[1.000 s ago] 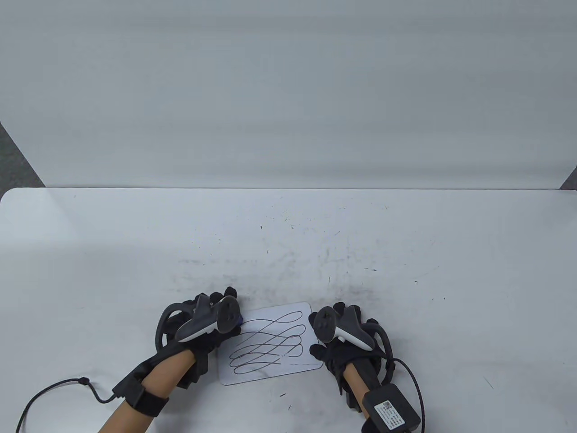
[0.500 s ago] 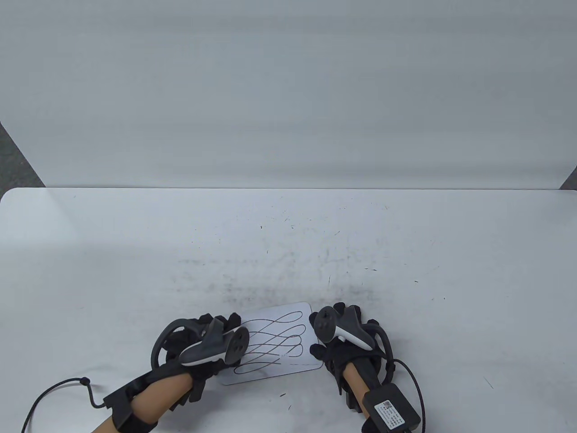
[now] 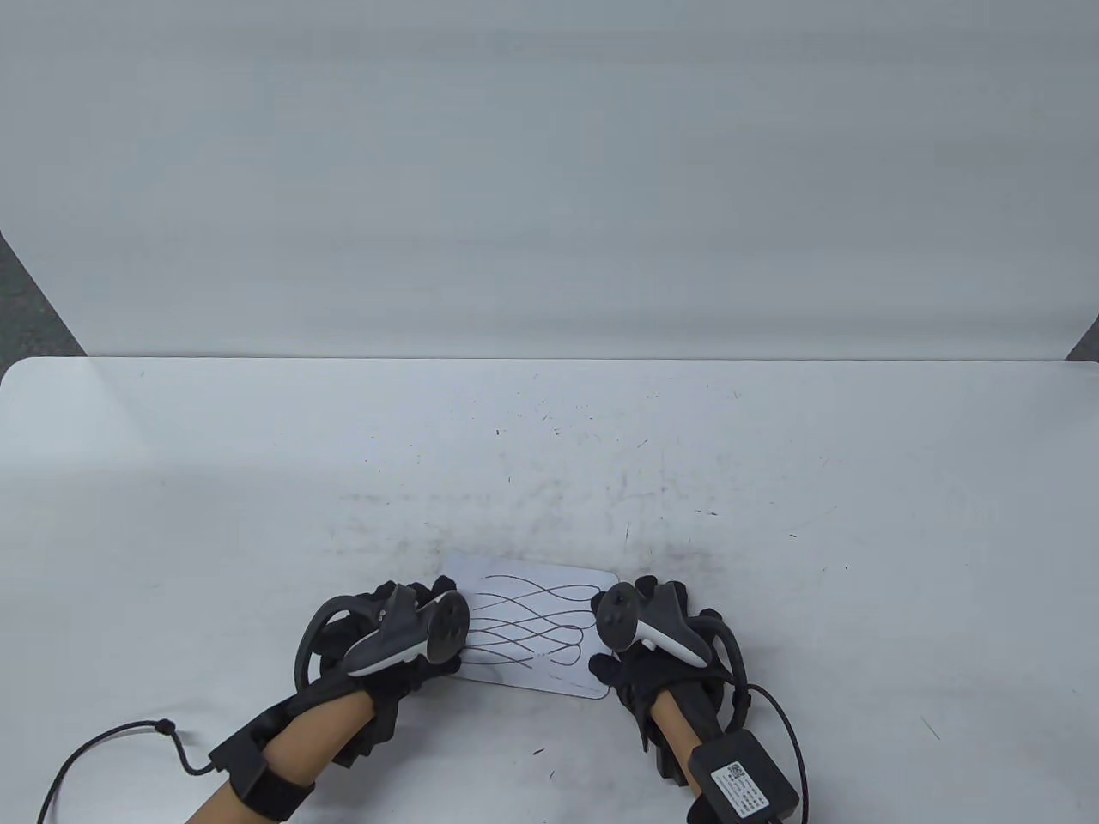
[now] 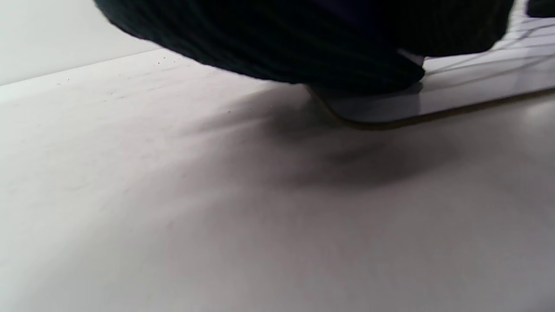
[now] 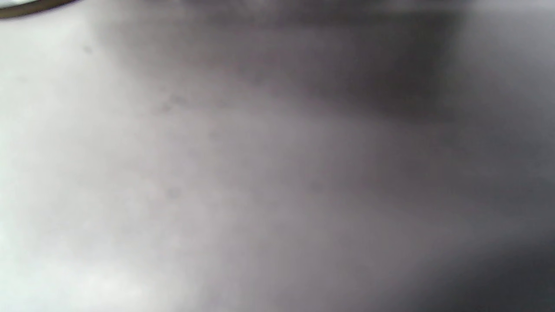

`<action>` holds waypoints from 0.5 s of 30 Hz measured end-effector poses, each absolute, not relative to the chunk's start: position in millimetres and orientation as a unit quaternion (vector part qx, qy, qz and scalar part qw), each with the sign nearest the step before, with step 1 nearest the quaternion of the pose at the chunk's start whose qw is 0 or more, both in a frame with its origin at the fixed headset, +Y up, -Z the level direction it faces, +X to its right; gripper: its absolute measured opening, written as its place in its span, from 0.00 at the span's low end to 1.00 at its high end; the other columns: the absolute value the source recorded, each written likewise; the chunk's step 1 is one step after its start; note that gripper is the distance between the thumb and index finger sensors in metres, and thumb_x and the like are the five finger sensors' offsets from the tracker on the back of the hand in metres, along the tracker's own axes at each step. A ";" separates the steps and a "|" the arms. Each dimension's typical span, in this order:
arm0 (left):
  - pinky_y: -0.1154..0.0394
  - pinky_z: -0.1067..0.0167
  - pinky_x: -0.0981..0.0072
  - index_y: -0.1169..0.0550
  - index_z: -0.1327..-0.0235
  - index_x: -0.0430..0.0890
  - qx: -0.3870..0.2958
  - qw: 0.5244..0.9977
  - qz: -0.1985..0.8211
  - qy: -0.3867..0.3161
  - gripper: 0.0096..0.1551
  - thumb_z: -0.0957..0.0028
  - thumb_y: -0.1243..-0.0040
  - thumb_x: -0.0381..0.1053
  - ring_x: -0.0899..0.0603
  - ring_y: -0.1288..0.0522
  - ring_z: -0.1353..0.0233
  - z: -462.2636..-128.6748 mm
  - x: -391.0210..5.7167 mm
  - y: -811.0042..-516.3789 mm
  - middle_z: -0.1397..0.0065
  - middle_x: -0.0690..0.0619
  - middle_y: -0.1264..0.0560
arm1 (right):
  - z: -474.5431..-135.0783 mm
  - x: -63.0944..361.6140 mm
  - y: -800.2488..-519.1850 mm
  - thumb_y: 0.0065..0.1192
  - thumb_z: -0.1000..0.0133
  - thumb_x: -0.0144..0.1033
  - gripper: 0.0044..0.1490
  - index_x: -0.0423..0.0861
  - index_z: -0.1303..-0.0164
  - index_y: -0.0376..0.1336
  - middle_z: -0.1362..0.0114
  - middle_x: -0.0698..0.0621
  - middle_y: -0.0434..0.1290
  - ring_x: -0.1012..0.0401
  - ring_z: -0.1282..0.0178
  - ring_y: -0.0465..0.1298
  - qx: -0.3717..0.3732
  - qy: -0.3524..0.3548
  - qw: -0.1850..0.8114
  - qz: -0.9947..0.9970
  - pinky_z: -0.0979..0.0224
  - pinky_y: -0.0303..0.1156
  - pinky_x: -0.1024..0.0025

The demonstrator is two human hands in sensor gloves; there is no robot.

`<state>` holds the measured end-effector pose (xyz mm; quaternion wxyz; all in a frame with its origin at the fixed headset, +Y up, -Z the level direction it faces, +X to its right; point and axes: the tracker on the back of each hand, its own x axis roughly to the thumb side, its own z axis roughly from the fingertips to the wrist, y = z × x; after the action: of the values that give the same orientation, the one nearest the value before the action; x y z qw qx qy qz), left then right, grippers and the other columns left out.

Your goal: Wipe the whiteboard with a whiteboard eraser

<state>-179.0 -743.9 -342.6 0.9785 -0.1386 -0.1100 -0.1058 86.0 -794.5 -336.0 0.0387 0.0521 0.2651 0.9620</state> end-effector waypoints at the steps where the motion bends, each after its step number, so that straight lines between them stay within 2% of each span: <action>1: 0.35 0.37 0.41 0.41 0.17 0.56 -0.136 0.979 -0.111 -0.103 0.52 0.57 0.42 0.69 0.35 0.31 0.31 -348.4 -177.9 -743.6 0.20 0.48 0.34 | -335.9 85.9 -794.4 0.38 0.56 0.60 0.45 0.67 0.33 0.28 0.19 0.43 0.26 0.37 0.22 0.30 0.051 0.264 0.037 0.962 0.30 0.34 0.23; 6: 0.35 0.36 0.41 0.42 0.17 0.58 -0.115 0.981 -0.141 -0.070 0.52 0.57 0.43 0.70 0.36 0.32 0.30 -381.8 -168.5 -743.9 0.20 0.49 0.35 | -335.9 85.3 -794.5 0.38 0.56 0.60 0.45 0.66 0.33 0.28 0.19 0.42 0.26 0.37 0.22 0.30 0.050 0.259 0.039 0.964 0.30 0.35 0.23; 9: 0.35 0.36 0.41 0.42 0.17 0.57 -0.106 0.981 -0.146 -0.070 0.52 0.58 0.43 0.70 0.36 0.33 0.30 -386.5 -164.6 -744.0 0.20 0.49 0.35 | -335.4 85.1 -794.8 0.37 0.56 0.60 0.45 0.66 0.33 0.29 0.19 0.42 0.26 0.37 0.21 0.31 0.050 0.256 0.037 0.965 0.30 0.35 0.23; 12: 0.35 0.36 0.41 0.43 0.17 0.58 -0.117 0.971 -0.175 -0.115 0.52 0.58 0.43 0.70 0.37 0.32 0.30 -372.7 -162.2 -740.2 0.20 0.49 0.35 | -335.2 84.9 -795.2 0.37 0.56 0.60 0.44 0.66 0.33 0.29 0.19 0.43 0.27 0.37 0.21 0.31 0.049 0.253 0.036 0.966 0.30 0.35 0.23; 15: 0.35 0.37 0.41 0.42 0.17 0.57 -0.131 0.960 -0.183 -0.168 0.52 0.58 0.43 0.69 0.37 0.32 0.30 -340.2 -161.8 -738.0 0.20 0.49 0.35 | -335.3 85.0 -795.4 0.37 0.56 0.60 0.45 0.65 0.33 0.28 0.19 0.43 0.26 0.37 0.22 0.30 0.050 0.256 0.040 0.965 0.30 0.35 0.23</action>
<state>-161.8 -738.0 -340.2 0.9597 -0.1312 -0.1676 -0.1834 85.0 -795.4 -335.3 0.0399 0.0496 0.2556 0.9647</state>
